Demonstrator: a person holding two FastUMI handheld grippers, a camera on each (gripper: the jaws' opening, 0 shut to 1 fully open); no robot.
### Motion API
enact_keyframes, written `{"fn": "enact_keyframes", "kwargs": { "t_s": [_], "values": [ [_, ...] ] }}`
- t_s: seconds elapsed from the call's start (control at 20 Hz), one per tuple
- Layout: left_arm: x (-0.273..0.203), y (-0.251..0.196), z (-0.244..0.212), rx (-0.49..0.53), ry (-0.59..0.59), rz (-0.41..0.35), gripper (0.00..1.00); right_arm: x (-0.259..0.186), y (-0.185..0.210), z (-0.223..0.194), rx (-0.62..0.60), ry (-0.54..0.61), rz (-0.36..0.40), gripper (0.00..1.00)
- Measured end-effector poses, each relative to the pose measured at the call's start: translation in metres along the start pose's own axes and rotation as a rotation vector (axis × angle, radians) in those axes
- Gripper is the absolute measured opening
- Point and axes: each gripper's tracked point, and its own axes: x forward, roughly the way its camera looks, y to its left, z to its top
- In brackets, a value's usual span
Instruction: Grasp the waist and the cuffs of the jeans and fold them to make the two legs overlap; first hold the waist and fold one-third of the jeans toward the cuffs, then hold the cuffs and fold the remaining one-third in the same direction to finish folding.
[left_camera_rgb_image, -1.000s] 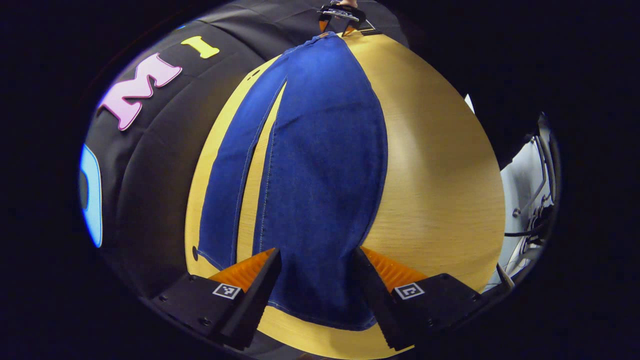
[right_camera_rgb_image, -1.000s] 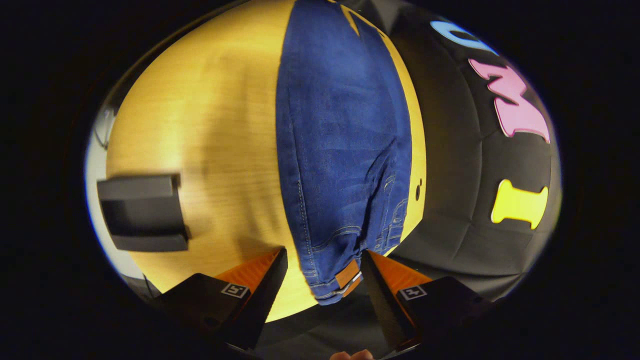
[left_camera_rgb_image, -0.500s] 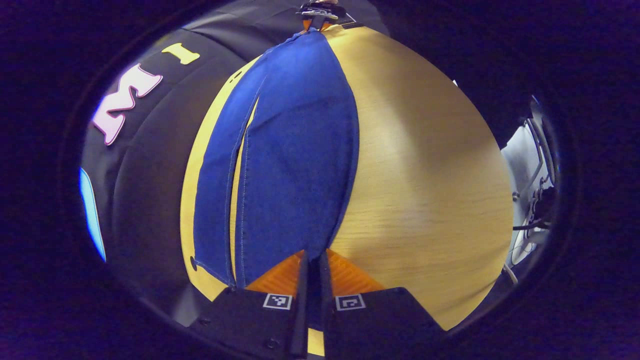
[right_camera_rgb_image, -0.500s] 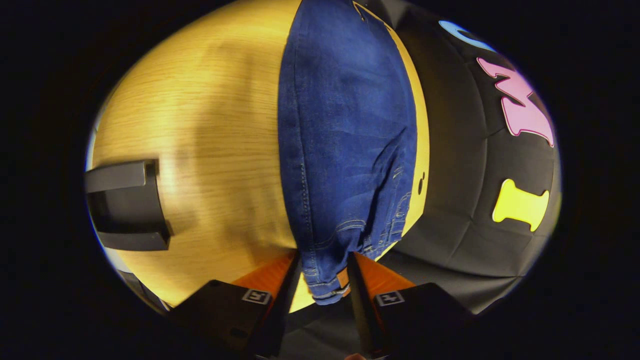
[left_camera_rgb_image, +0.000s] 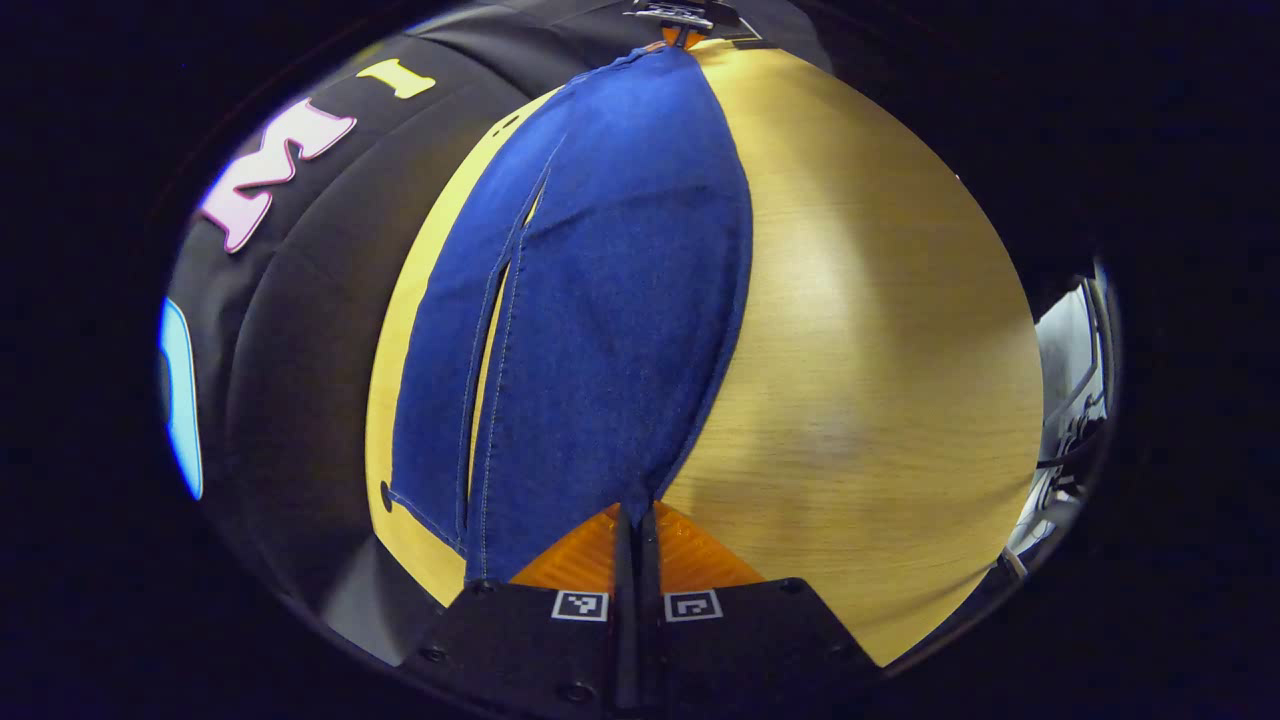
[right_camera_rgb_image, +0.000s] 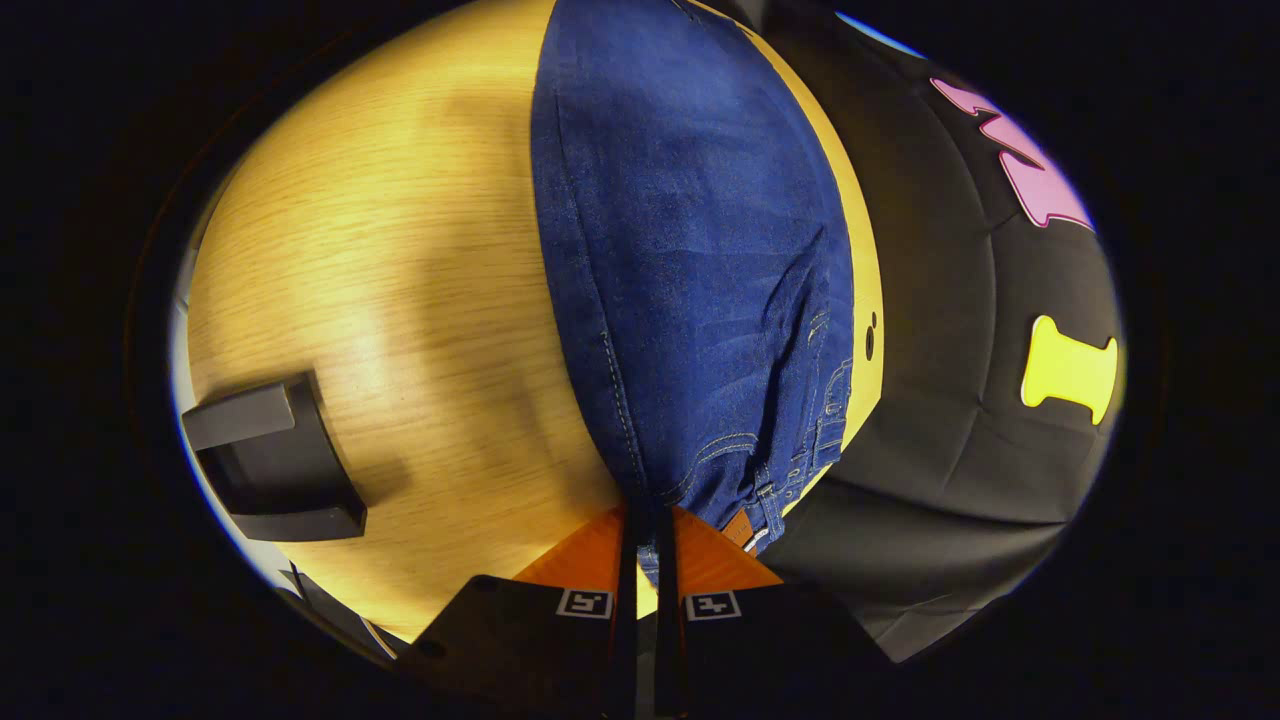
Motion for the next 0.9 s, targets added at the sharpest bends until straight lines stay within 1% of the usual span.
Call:
{"fn": "enact_keyframes", "kwargs": {
  "t_s": [0.05, 0.2, 0.25, 0.35, 0.5, 0.7, 0.9],
  "values": [
    [0.000, 0.000, -0.002, -0.008, 0.004, -0.005, 0.06, -0.003, 0.001, 0.000, 0.012, -0.002, 0.005, 0.05],
    [-0.002, 0.003, 0.000, -0.032, 0.002, -0.013, 0.06, -0.005, -0.004, 0.002, 0.093, 0.006, 0.025, 0.05],
    [-0.003, 0.007, 0.000, -0.045, 0.002, -0.003, 0.06, -0.006, -0.009, 0.002, 0.120, 0.002, 0.015, 0.05],
    [-0.006, 0.025, 0.003, -0.066, 0.002, 0.045, 0.06, -0.012, -0.022, 0.006, 0.160, -0.006, -0.027, 0.05],
    [-0.010, 0.050, 0.006, -0.134, 0.002, 0.094, 0.06, -0.031, -0.043, 0.016, 0.218, -0.026, -0.106, 0.05],
    [-0.022, 0.083, 0.014, -0.220, -0.024, 0.166, 0.06, -0.045, -0.089, 0.020, 0.298, -0.041, -0.224, 0.05],
    [-0.029, 0.117, 0.022, -0.299, -0.055, 0.218, 0.06, -0.055, -0.131, 0.026, 0.345, -0.069, -0.311, 0.05]
  ]
}}
